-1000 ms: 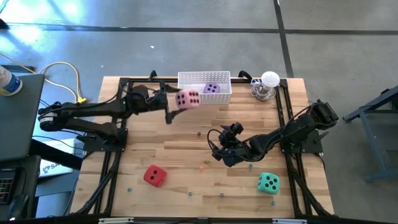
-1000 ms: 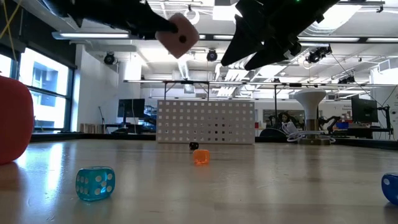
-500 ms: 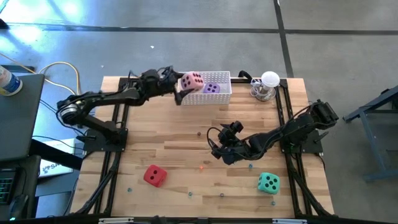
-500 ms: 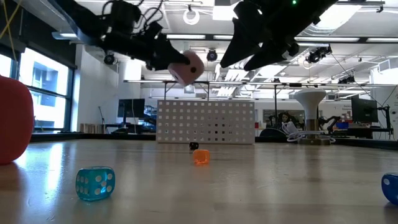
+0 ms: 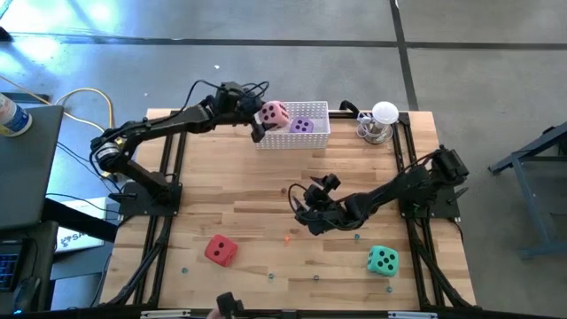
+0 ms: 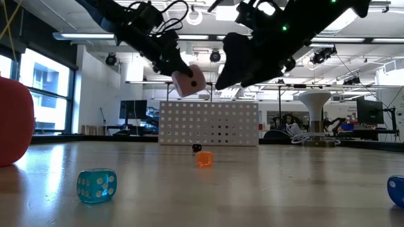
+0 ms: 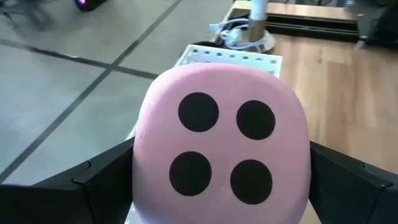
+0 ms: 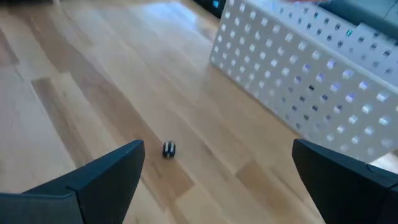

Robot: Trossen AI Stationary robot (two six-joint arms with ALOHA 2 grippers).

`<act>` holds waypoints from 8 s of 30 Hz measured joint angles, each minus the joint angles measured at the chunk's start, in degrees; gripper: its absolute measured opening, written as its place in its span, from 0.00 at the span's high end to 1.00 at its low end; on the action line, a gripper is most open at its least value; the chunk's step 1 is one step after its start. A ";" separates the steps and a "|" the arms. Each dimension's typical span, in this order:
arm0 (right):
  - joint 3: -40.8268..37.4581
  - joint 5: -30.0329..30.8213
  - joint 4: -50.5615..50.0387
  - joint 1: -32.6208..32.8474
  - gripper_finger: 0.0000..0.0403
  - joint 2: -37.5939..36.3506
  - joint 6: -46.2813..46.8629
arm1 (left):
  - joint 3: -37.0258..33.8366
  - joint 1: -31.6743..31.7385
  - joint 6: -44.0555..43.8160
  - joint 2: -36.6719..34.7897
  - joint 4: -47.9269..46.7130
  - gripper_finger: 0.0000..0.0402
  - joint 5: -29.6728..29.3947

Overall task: Pick & Place Dice
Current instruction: Put the large pink dice into the white bin

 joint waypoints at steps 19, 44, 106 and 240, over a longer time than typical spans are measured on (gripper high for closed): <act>0.00 -2.50 11.01 1.49 0.01 0.87 -12.15 | 0.03 2.56 2.20 3.85 -1.92 0.04 -2.83; 0.00 -2.56 10.08 1.49 0.01 0.87 -12.08 | 0.01 -2.84 10.30 3.78 -0.32 0.04 -3.82; 0.00 5.87 11.53 -1.06 0.01 0.54 -8.49 | -0.03 -9.88 8.48 8.22 3.11 0.04 -27.41; 2.23 -39.39 45.83 -35.98 0.01 0.50 -30.07 | -0.01 -9.54 15.02 0.04 -1.38 0.04 -11.53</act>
